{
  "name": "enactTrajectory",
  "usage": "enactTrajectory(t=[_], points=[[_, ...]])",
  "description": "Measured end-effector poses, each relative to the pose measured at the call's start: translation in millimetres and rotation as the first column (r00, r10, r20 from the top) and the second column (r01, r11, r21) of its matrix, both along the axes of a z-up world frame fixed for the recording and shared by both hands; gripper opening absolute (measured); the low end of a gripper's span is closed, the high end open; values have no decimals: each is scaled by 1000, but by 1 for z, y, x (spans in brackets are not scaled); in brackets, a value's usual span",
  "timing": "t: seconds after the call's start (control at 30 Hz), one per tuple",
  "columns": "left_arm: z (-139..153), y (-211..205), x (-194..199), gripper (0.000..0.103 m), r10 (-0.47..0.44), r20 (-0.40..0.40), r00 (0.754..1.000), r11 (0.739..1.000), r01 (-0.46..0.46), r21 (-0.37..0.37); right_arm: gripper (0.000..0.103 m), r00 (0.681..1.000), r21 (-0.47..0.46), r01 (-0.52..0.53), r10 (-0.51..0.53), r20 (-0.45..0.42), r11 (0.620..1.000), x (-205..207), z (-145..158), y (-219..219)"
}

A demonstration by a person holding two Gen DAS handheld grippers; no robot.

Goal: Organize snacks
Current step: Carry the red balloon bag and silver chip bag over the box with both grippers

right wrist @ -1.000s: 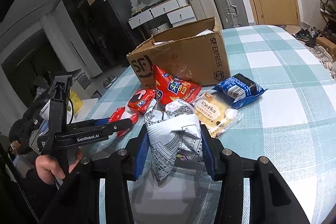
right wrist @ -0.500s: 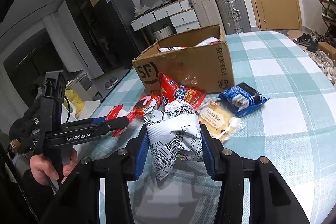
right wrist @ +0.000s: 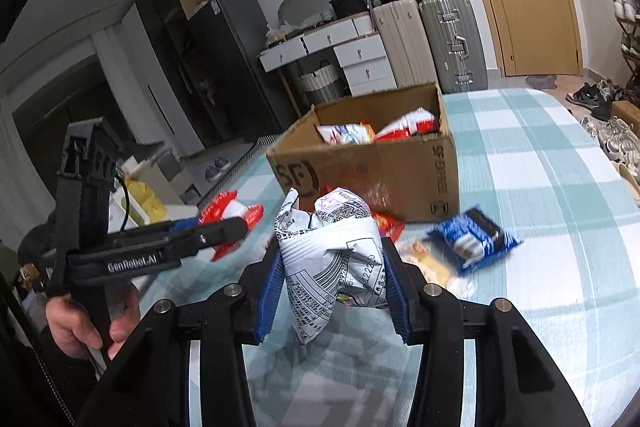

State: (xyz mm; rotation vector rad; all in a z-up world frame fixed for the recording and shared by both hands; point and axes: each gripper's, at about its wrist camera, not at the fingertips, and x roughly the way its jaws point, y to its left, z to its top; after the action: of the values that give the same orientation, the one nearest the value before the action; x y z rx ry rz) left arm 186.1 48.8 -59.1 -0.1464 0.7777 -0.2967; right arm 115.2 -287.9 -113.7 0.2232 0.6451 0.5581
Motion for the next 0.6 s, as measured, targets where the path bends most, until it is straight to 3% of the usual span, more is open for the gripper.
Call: enactTrajectory(t=[0.6], points=[[59, -27, 36, 45, -64, 65, 996, 998, 64, -1, 46, 997, -24, 10, -8, 75, 1000, 32, 49, 1]])
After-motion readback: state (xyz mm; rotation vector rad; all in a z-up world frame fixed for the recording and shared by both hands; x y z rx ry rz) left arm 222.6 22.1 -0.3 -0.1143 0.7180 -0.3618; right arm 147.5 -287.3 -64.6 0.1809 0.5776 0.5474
